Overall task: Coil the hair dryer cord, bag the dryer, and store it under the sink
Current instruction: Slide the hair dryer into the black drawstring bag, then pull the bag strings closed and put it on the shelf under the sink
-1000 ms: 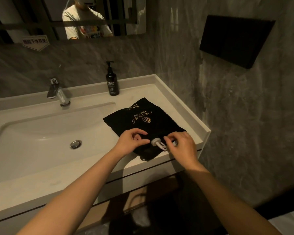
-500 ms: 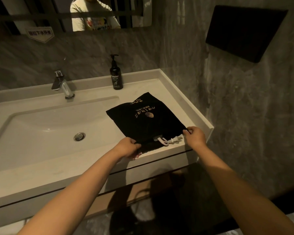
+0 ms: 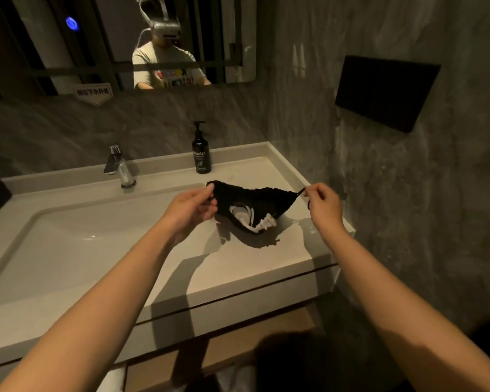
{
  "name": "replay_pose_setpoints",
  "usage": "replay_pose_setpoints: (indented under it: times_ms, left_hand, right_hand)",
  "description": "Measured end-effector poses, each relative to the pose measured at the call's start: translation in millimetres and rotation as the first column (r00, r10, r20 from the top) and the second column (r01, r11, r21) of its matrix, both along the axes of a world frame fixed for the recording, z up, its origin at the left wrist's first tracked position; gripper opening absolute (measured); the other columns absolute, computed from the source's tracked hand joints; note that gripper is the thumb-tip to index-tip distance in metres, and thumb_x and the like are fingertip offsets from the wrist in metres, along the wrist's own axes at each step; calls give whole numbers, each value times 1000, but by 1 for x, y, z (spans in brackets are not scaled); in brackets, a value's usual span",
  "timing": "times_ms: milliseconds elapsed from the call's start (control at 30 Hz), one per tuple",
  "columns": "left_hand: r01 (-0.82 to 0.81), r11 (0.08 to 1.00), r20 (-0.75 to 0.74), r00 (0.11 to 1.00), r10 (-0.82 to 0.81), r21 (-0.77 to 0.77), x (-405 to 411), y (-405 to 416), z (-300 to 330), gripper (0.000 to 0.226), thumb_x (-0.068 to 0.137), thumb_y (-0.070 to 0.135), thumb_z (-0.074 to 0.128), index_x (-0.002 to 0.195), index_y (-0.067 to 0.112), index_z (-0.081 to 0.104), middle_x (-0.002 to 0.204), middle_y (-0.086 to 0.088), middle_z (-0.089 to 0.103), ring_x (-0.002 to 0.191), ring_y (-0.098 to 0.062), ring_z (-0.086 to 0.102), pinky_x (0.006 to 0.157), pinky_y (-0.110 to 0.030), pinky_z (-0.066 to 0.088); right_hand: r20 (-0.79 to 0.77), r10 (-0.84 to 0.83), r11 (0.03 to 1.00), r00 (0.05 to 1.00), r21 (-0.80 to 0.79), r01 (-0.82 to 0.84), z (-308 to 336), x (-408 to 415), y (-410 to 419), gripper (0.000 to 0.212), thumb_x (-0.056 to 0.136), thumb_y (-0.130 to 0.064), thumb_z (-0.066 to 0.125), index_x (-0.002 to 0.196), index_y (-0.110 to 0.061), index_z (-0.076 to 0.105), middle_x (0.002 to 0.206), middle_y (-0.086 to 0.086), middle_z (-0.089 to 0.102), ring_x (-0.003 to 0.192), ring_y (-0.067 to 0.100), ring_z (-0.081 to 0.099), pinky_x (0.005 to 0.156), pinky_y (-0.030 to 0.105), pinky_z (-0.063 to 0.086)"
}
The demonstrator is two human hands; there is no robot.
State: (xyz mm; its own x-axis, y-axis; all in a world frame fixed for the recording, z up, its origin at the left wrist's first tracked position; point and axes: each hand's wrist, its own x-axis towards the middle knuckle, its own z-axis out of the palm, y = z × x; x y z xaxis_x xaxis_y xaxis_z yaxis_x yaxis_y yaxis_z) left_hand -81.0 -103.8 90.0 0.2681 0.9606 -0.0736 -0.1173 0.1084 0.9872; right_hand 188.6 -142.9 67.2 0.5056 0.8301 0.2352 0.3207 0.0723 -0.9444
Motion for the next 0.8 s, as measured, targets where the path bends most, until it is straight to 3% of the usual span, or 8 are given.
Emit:
replay_pose_setpoints:
  times_ms: [200,400,567,800]
  left_hand:
    - [-47,981,4,999,47,188,-5,14,56,20,95,24,55,80,13,65,70,0,63,66,-9,61,61,-17,51]
    - [-60,973,132,991,31,224,1,17,99,19,96,19,52,87,9,65,73,-1,59,62,-6,60,64,-18,50]
    - [-27,979,176,984,-10,204,0,25,123,19,95,24,54,90,10,67,76,-1,61,70,-9,60,66,-20,51]
    - [33,958,155,985,-80,285,21,23,165,21,95,26,55,87,11,68,69,1,60,66,-9,56,64,-17,48]
  right_hand:
    - [-75,56,991,996,125,-47,55,-10,9,30,93,-12,46,64,-17,53,64,2,56,61,15,49,66,31,39]
    - [-134,100,973,986,221,-69,95,-15,16,30,96,-10,43,68,-16,52,65,2,55,59,8,50,54,10,42]
    - [-148,110,966,983,248,-70,124,-15,22,30,97,-11,45,69,-16,55,63,2,52,59,10,47,61,25,39]
    - [-174,239,946,955,265,-189,168,-39,20,27,98,-23,47,77,-14,62,57,0,34,48,11,34,49,27,32]
